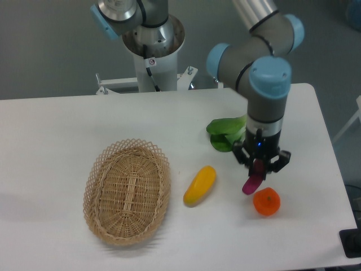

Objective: Place the sweet potato on the table
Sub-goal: 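Carry the held purple sweet potato down toward the table beside the yellow mango, then lower the sweet potato onto the table and open the gripper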

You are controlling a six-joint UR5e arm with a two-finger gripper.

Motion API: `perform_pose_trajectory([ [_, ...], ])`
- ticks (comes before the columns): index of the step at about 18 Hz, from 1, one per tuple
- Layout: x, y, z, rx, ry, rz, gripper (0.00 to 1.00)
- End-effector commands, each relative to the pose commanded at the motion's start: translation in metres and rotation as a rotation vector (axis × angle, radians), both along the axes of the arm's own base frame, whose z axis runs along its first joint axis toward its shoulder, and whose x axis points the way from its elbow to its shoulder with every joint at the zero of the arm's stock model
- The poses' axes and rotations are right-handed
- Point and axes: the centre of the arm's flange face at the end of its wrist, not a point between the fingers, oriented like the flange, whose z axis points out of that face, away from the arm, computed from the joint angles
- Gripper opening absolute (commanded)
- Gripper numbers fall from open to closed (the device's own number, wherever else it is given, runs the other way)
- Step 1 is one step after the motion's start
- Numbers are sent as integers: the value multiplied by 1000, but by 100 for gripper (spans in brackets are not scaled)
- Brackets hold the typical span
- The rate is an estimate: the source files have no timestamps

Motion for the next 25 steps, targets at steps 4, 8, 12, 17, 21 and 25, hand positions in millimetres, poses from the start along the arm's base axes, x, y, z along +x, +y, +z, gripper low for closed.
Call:
perform_pose_trajectory([
  [4, 7, 32, -33, -20, -7, -34, 11],
  [8, 11, 54, -57, -39, -17, -95, 12],
  [12, 16, 58, -72, -64, -23, -148, 15],
  [17, 24, 61, -82, -79, -35, -177, 16],
  [21, 24, 60, -84, -81, -38, -178, 22],
  [25, 23, 62, -77, -74, -28, -177, 65],
])
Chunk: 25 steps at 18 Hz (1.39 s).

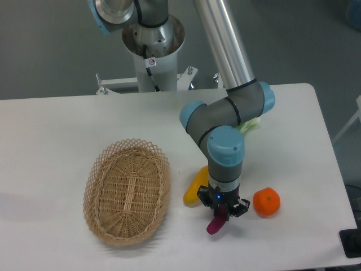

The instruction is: Place the sweet potato on the table

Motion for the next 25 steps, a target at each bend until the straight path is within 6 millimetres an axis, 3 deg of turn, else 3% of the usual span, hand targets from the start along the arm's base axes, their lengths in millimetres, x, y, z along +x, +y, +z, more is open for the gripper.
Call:
perform_pose_trajectory([
  [1, -1, 1, 4, 4, 7, 0, 90],
  [2, -3, 2, 10, 11, 17, -1, 100],
  [9, -11, 3, 92, 71, 117, -41, 100],
  [12, -11, -8, 130, 5, 128, -94, 100],
  [17, -30, -63, 192, -100, 63, -185, 100],
  [25, -50, -149, 233, -171, 1, -369, 100],
])
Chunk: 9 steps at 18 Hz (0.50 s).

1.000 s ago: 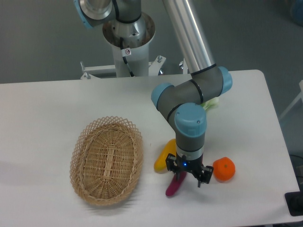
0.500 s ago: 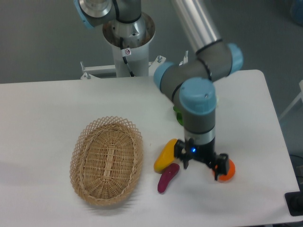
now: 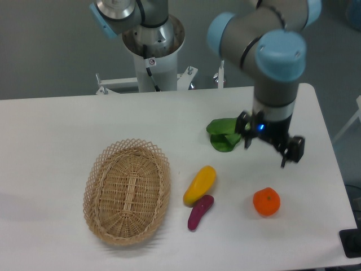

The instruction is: Place the sweet potato on the table

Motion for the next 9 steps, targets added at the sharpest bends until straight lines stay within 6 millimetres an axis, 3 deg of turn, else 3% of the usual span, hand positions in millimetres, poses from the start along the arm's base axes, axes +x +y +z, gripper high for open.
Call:
perform_pose_trajectory([
  [4, -6, -24, 13, 41, -15, 15, 100],
  [9, -7, -31, 17, 49, -20, 7, 100],
])
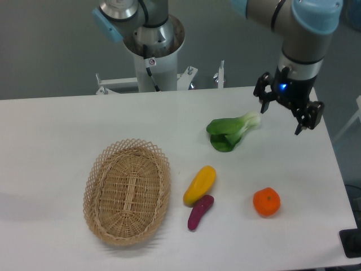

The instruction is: Place the sweet potato on the table

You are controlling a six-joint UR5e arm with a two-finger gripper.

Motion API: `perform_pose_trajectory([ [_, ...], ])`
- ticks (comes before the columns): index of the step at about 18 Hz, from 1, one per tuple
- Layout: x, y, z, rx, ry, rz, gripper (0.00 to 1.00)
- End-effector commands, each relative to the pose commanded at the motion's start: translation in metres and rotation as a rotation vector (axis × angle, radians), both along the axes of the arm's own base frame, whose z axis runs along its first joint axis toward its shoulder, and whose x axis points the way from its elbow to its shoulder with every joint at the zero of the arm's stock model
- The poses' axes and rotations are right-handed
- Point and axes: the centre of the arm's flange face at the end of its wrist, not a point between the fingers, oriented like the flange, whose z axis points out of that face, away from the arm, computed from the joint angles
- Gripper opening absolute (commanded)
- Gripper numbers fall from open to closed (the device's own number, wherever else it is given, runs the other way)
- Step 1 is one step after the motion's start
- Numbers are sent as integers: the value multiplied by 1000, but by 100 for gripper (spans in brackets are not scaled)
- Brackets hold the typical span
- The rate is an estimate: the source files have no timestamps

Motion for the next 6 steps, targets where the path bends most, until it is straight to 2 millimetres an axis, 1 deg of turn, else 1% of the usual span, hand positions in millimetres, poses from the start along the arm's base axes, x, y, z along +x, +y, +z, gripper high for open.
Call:
perform_pose_trajectory([
  [6, 1, 1, -2, 1, -4, 1, 100],
])
